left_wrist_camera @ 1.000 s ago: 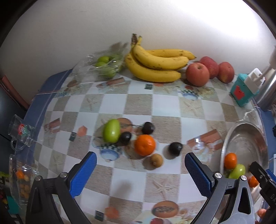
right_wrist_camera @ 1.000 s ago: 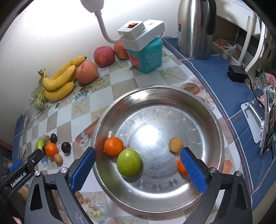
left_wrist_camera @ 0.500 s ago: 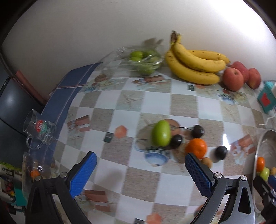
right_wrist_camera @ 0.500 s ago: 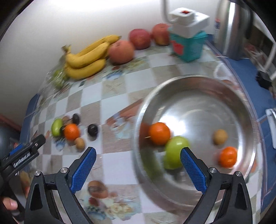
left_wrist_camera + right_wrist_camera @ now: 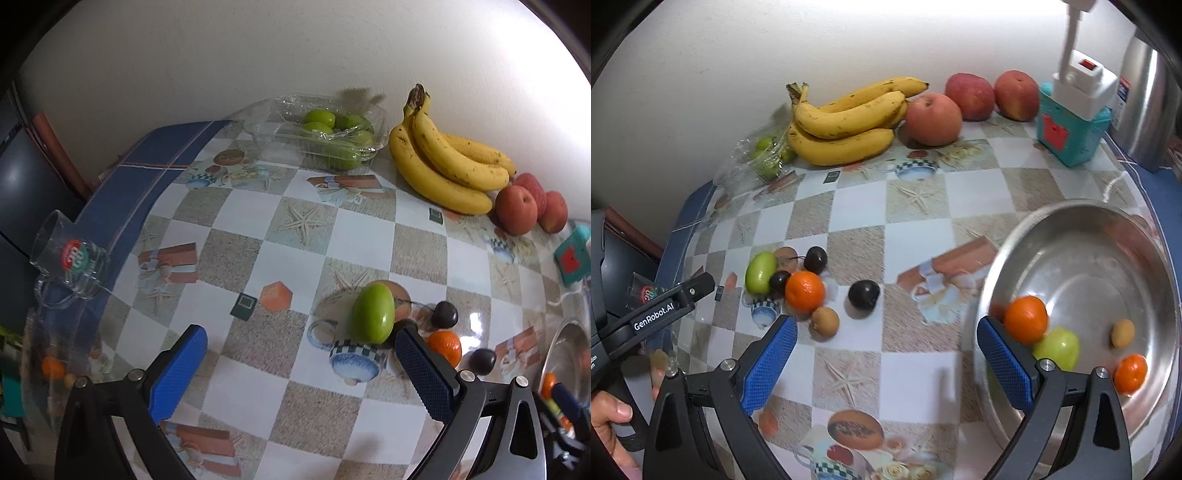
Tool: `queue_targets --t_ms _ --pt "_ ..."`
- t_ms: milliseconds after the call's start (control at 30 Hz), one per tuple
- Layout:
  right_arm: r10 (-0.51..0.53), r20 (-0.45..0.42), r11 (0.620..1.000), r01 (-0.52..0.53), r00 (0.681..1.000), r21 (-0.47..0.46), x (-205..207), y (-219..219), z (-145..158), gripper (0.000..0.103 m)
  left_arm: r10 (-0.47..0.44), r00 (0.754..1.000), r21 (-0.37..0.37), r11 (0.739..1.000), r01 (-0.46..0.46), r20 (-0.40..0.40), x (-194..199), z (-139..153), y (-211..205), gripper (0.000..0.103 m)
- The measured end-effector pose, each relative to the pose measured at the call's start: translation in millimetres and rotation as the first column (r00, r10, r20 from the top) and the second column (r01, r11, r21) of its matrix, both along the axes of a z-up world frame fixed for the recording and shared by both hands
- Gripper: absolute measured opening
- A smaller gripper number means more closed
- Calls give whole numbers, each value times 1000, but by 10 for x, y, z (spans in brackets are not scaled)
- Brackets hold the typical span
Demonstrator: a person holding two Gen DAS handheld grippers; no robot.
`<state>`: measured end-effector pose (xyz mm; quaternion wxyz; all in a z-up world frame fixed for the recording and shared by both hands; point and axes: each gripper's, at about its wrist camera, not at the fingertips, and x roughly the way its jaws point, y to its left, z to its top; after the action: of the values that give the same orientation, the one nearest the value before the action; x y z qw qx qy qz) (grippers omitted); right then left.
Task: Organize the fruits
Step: 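Grasp a green apple with the left tool while the right tool grasps a dark plum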
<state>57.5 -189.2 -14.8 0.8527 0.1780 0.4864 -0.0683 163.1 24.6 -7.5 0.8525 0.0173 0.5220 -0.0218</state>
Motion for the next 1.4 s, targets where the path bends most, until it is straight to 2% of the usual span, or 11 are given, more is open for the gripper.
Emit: queue_targets --t_ms 333,467,567,667,733,933,1067,1133,1200,1233,1400 --pt "8 -27 1000 -9 1000 -3 212 37 -170 98 -48 999 -62 997 48 0 144 -135 -86 102" --pt "25 -37 999 -26 999 -22 302 75 -235 98 -58 998 -71 996 58 -2 215 -199 -138 93" --pt "33 -45 999 -34 998 -23 377 92 -296 97 -73 997 -116 991 69 -30 267 -298 -190 90" --pt "39 -53 999 -40 998 -16 440 92 -359 92 -79 996 -144 987 72 -46 306 -378 -236 87" --pt "41 -61 999 -42 997 -14 475 94 -398 84 -86 995 -148 986 78 -48 324 -408 -263 86" --pt "52 -76 999 -52 996 -9 540 114 -483 72 -105 992 -154 984 94 -63 381 -501 -336 76" --pt "54 -73 998 -55 996 -10 557 112 -490 65 -109 991 -157 983 96 -76 406 -545 -361 65" --pt "55 -70 998 -56 996 -6 562 106 -488 62 -113 990 -159 982 99 -84 415 -565 -376 63" --pt "57 -66 998 -57 996 -4 571 108 -490 61 -114 989 -163 982 97 -99 425 -596 -393 56" --pt "60 -64 998 -60 996 -4 577 112 -491 58 -111 988 -165 982 93 -105 429 -609 -396 49" --pt "76 -68 997 -76 995 -6 572 133 -492 51 -105 989 -169 982 86 -107 439 -607 -397 40"
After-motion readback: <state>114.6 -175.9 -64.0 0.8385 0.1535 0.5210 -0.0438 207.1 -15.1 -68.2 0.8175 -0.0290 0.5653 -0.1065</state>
